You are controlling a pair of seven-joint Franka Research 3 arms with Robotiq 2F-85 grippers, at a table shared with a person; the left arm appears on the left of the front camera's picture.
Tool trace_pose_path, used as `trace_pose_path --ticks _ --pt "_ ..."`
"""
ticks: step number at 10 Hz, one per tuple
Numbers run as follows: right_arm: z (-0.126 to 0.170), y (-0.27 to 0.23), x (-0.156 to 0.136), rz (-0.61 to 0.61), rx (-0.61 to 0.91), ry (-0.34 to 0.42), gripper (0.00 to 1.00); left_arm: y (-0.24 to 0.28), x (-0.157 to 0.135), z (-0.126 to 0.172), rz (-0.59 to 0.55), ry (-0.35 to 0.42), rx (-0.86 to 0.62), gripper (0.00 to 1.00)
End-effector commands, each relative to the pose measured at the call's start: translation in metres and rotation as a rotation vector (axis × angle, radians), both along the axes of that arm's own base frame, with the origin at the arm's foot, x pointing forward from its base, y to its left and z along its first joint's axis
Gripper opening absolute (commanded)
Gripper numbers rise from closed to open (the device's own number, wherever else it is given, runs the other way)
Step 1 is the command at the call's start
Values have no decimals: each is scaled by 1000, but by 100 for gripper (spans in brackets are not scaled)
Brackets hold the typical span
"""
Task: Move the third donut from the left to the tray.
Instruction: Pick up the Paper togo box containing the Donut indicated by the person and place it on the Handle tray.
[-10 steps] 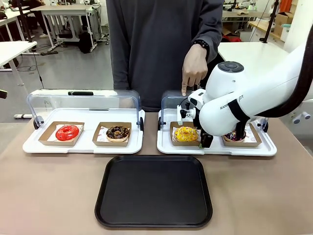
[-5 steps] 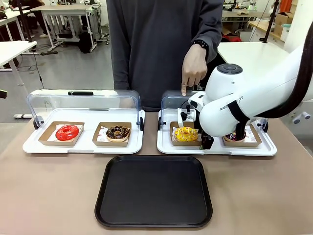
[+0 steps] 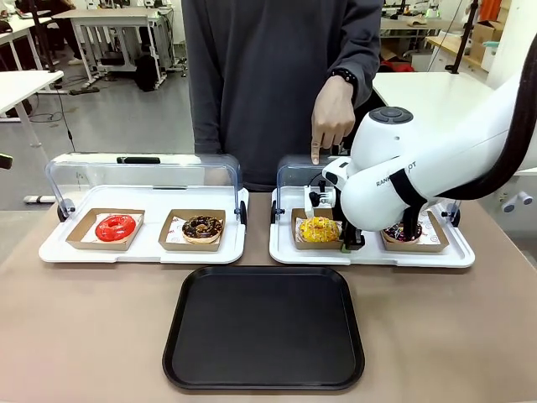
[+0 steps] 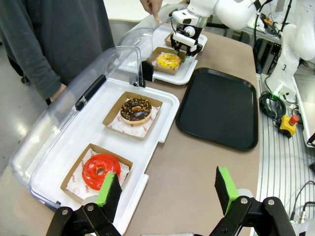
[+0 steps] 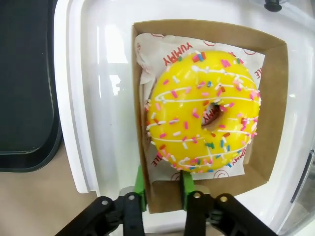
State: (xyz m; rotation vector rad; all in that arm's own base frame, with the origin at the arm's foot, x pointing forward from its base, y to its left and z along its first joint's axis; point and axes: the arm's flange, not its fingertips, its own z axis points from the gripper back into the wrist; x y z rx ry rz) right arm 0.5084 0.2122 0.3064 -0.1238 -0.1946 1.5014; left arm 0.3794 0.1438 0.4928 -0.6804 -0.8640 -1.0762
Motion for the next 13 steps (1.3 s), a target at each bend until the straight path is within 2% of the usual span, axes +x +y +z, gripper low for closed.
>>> trace_pose_path --ticks 1,7,8,9,12,13 --pt "5 0 3 -12 -3 16 0 0 -1 2 -6 -8 -6 100" --pt "6 -2 6 30 -7 35 0 0 -1 2 -6 -8 -6 100" --pt "11 -3 9 37 41 52 0 0 -1 2 -6 -8 -6 100" --pt "1 1 0 4 -8 18 0 0 -1 2 -6 -8 -6 100" --pt "2 2 1 8 0 20 2 0 -1 2 -6 -8 -6 100" --pt "17 -7 -7 -53 -8 -31 2 0 -1 2 -6 -8 -6 100"
